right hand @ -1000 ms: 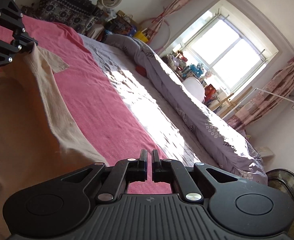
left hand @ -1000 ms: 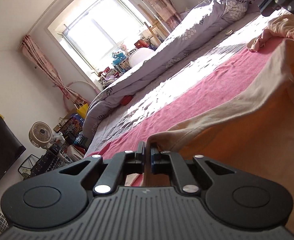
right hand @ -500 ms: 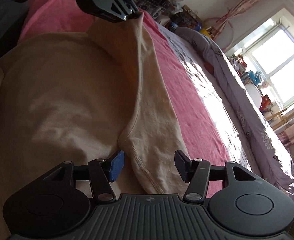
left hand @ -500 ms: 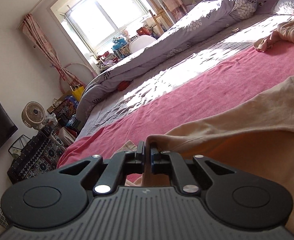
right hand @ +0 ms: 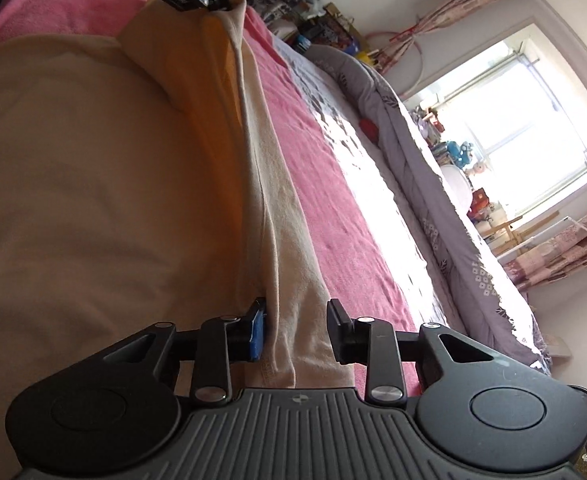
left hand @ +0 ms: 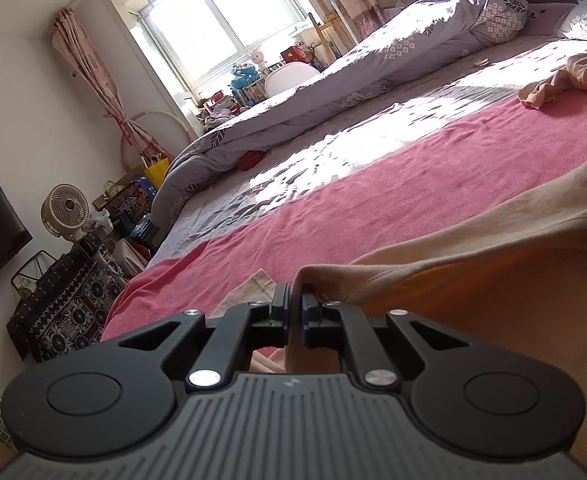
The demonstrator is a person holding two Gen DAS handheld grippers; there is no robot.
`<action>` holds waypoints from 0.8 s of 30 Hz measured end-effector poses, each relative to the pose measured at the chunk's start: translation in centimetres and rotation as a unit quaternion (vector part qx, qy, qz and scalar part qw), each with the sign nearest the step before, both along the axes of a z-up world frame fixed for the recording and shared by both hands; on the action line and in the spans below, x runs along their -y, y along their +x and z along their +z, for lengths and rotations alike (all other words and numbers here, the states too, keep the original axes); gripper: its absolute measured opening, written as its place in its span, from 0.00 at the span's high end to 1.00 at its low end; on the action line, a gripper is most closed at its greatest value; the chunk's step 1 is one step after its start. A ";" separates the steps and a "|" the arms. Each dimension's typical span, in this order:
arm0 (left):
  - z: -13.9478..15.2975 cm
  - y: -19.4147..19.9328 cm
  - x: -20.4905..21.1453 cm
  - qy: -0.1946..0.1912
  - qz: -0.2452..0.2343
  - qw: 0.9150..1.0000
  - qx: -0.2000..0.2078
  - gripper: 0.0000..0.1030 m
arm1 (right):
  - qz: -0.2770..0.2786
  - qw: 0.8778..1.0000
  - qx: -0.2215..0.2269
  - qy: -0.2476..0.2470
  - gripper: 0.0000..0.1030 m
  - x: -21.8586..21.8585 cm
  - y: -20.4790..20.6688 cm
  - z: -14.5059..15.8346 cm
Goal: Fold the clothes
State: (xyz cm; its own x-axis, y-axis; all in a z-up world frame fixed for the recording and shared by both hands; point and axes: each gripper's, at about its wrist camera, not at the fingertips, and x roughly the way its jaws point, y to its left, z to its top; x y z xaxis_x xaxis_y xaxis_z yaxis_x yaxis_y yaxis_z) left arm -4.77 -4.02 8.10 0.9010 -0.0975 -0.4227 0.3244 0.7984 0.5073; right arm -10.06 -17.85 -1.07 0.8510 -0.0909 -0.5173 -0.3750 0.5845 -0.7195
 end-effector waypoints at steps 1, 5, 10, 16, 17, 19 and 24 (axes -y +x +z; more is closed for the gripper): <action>0.1 0.0 0.0 -0.002 0.001 1.000 0.001 0.92 | 0.014 1.000 -0.011 -0.005 0.56 -0.2 -0.5 -0.2; 0.8 0.0 -0.1 -0.016 0.002 1.000 0.001 0.92 | 0.047 0.998 -0.006 -0.050 0.53 -1.4 -1.6 -2.1; 1.7 -0.5 -0.3 -0.025 -0.005 1.000 0.008 0.91 | 0.000 0.999 0.023 -0.044 0.53 -1.3 0.7 -2.5; 1.1 -0.5 -0.4 -0.010 -0.005 1.000 0.007 0.87 | -0.058 0.997 0.054 0.005 0.90 0.4 2.3 -0.6; 0.7 -0.6 -0.3 0.001 -0.008 1.000 0.005 0.84 | -0.061 0.996 0.057 0.014 0.91 0.7 2.2 -0.2; -0.2 -0.8 -0.1 0.022 -0.017 1.000 0.001 0.84 | -0.069 0.995 0.061 0.032 0.92 1.3 1.9 0.7; -2.7 -2.1 0.3 0.070 -0.053 0.996 -0.017 0.82 | -0.098 0.989 0.046 0.100 0.92 3.1 2.2 3.6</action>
State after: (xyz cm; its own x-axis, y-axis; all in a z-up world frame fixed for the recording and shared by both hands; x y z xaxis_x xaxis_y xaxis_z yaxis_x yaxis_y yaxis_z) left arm -6.86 -4.36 5.35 0.8742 -0.1288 -0.4682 0.4213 0.6808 0.5992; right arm -7.86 -20.92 2.55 0.8715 -0.1635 -0.4624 -0.1779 0.7732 -0.6087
